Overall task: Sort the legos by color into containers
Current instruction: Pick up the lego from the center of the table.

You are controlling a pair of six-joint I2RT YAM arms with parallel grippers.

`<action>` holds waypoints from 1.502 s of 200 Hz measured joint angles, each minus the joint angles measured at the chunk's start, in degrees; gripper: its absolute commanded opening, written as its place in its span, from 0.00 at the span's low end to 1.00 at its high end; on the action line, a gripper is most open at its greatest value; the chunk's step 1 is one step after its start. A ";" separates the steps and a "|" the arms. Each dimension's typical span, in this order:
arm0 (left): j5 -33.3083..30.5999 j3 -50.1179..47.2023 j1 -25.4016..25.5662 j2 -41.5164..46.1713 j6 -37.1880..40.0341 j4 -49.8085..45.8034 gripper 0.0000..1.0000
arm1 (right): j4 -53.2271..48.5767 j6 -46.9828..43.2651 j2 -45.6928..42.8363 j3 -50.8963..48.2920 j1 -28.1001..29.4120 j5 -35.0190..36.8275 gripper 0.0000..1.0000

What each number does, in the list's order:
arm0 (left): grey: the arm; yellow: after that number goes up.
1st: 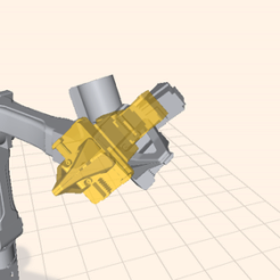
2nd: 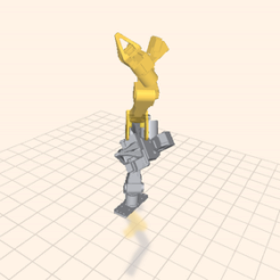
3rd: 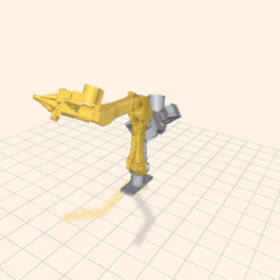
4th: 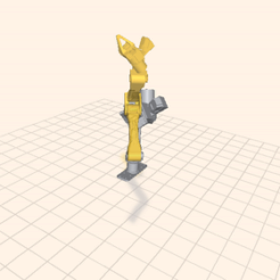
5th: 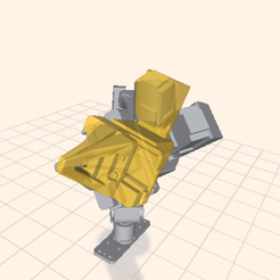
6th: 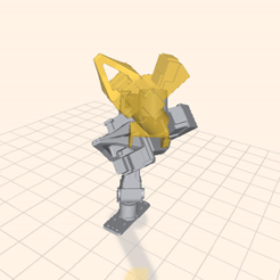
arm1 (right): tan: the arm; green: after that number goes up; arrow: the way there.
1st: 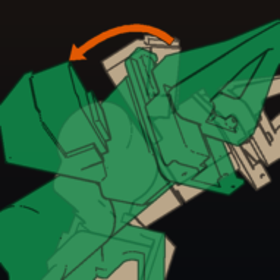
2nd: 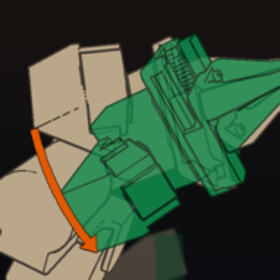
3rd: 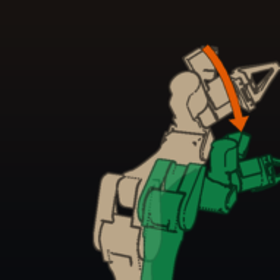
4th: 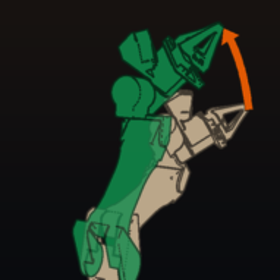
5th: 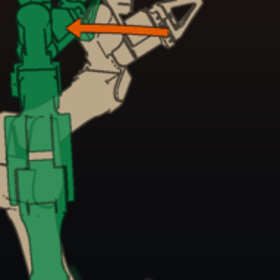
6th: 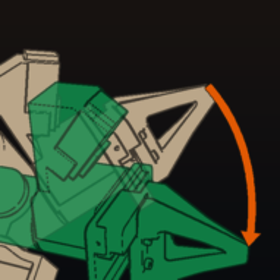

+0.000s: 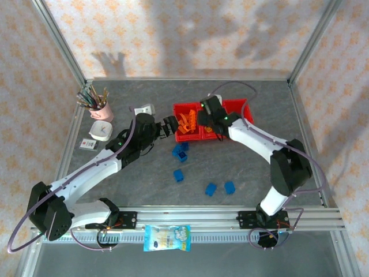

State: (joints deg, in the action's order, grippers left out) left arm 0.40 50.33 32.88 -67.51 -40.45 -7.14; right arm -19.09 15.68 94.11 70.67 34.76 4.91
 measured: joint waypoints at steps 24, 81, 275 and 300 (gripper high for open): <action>0.00 -2.95 0.00 2.32 -0.20 -0.20 0.99 | 0.26 0.76 -2.99 -4.46 3.87 -0.26 0.67; -1.03 -10.49 -0.04 8.33 -2.95 -1.16 0.99 | 2.27 2.86 -6.91 -13.79 14.84 -0.31 0.73; -5.99 -14.86 -0.20 13.29 -7.58 -3.85 0.99 | 8.98 2.49 10.78 -8.81 18.27 -1.95 0.55; -6.05 -14.86 -0.42 13.29 -7.58 -3.85 0.99 | 8.96 2.12 10.82 -8.72 18.16 -2.27 0.46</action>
State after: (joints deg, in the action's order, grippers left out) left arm -5.65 35.46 32.47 -54.22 -48.03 -10.98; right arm -10.13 17.80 104.92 61.95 52.93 2.63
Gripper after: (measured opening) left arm 0.992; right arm 0.504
